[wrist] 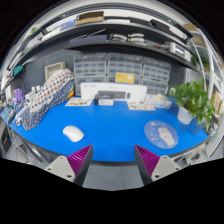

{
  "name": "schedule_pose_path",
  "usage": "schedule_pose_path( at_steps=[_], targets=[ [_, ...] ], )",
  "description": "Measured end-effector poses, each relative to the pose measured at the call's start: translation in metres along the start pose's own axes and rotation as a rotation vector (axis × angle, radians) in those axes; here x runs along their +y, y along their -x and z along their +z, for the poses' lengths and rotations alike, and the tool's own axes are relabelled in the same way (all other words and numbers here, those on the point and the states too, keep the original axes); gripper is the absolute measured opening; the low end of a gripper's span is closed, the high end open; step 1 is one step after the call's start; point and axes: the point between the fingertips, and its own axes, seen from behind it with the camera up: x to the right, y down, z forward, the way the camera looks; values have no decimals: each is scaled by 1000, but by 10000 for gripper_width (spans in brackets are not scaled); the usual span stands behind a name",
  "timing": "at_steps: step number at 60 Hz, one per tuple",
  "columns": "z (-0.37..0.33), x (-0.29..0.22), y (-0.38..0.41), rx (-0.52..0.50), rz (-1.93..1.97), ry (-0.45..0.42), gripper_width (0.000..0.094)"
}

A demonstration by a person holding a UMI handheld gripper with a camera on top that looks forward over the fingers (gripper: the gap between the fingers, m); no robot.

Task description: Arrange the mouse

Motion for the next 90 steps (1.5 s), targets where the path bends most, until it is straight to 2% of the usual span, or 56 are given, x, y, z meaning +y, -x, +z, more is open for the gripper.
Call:
schedule_pose_path(
  at_steps=[11, 27, 48, 62, 72, 76, 78, 83, 90],
  targets=[
    [41, 45, 74, -81, -3, 100, 838],
    [109, 53, 154, -140, -41, 198, 849],
    [188, 19, 173, -90, -19, 259, 852],
    [231, -7, 149, 8, 10, 276, 834],
    [241, -8, 145, 0, 84, 293, 707],
    [242, -7, 142, 16, 86, 283, 619],
    [242, -8, 143, 13, 87, 279, 511],
    [241, -7, 144, 2, 78, 279, 477],
    [241, -7, 144, -27, 59, 288, 370]
  ],
)
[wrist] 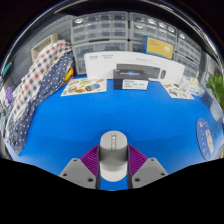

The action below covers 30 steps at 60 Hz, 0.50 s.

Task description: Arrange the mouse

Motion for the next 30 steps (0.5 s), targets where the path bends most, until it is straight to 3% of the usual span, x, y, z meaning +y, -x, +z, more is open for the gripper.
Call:
schedule_pose_path(
  at_steps=[12, 19, 30],
  targets=[
    [-5, -9, -10, -92, -59, 24, 343],
    [-44, -69, -43, -134, -95, -107, 344],
    [-127, -168, -157, -77, -134, -309, 343]
  ],
)
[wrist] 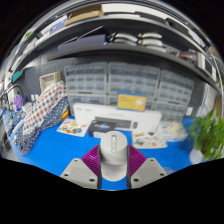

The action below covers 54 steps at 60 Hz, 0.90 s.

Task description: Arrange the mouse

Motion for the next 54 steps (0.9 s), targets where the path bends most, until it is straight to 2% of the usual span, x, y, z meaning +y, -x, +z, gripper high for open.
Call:
schedule_pose_path(
  at_steps=[4, 12, 21, 31, 46, 54],
  targets=[
    [-21, -19, -49, 37, -39, -20, 345],
    [-42, -21, -141, 114, -64, -48, 343],
    [-30, 41, -216, 153, -18, 56, 341],
    [-5, 141, -238, 131, 47, 235, 342],
    [18, 233, -229, 77, 83, 386, 373],
    [19, 232, -229, 73, 100, 358, 421]
  ],
)
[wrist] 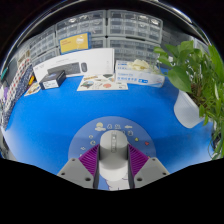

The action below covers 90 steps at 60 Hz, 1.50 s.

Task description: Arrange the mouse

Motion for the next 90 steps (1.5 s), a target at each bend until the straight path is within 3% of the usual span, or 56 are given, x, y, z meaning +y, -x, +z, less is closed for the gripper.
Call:
schedule_pose_path(
  at_steps=[10, 14, 15, 18, 28, 51, 62, 90],
  targets=[
    [1, -1, -1, -9, 8, 5, 521],
    [-1, 1, -10, 37, 15, 37, 666],
    [-2, 1, -13, 52, 17, 46, 764],
    [-8, 0, -17, 76, 7, 65, 862],
    [-44, -34, 3, 80, -5, 20, 864],
    [-162, -115, 129, 55, -5, -216, 868],
    [-195, -116, 192, 17, 2, -282, 866],
    [-217, -92, 275, -11, -33, -324, 866]
  ],
)
